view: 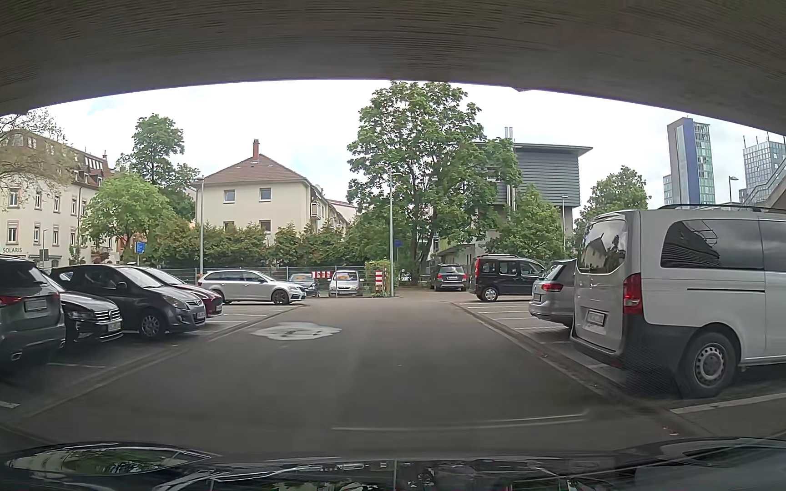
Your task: Follow the waypoints while adhering to traffic rules and regulations
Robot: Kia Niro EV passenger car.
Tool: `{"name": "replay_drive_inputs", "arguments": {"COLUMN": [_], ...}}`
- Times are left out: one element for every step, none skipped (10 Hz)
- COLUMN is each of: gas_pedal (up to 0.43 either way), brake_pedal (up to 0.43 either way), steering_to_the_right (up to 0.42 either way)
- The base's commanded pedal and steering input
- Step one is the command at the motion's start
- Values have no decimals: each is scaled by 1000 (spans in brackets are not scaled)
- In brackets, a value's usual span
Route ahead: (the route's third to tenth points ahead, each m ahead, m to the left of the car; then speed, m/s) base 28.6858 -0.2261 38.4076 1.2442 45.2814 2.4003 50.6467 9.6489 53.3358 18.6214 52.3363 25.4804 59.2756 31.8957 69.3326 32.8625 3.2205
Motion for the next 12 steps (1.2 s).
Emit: {"name": "replay_drive_inputs", "arguments": {"gas_pedal": [8, 8, 8, 8, 8, 8, 8, 8, 8, 8, 8, 8], "brake_pedal": [0, 0, 0, 0, 0, 0, 0, 0, 0, 0, 0, 0], "steering_to_the_right": [-47, -39, -29, -20, -13, -8, -6, -5, -5, -4, -3, -3]}}
